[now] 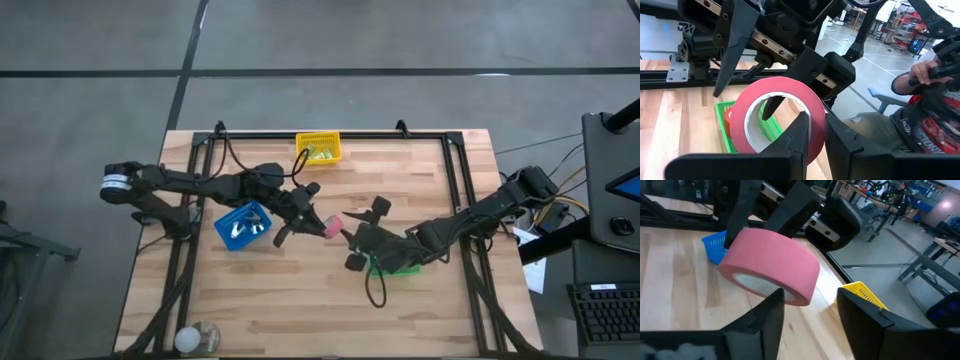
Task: Pick and place Stapler, Stapler remover, tape
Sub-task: Put the pink tape into the green bin
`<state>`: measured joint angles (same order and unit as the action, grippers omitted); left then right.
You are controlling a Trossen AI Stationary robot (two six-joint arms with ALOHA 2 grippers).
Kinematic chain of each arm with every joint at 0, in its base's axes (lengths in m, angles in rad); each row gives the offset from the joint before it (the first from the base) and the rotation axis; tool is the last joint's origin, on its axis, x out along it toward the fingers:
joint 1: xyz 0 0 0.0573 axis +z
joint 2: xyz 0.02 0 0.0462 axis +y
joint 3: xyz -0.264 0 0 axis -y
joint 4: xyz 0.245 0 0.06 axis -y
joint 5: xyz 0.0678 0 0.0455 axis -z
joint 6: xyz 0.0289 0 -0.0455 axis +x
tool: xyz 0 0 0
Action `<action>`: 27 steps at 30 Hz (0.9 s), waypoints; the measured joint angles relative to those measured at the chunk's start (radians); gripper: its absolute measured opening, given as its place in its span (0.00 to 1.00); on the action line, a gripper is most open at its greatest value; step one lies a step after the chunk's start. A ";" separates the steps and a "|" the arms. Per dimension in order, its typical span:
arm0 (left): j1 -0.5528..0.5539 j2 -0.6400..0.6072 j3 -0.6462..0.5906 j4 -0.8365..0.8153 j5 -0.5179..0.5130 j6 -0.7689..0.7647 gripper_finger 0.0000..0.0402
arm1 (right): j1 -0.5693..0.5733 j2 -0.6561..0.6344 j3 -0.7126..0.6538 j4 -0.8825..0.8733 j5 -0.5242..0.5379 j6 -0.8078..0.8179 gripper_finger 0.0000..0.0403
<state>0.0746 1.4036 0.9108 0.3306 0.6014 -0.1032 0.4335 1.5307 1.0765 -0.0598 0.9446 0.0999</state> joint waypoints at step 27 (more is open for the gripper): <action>0.008 -0.001 -0.002 -0.013 -0.046 -0.020 0.49 | -0.029 -0.043 0.228 -0.785 -0.363 0.503 0.08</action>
<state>0.0830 1.4029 0.9085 0.3176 0.5554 -0.1230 0.4050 1.4880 1.3041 -0.8451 0.5814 0.6032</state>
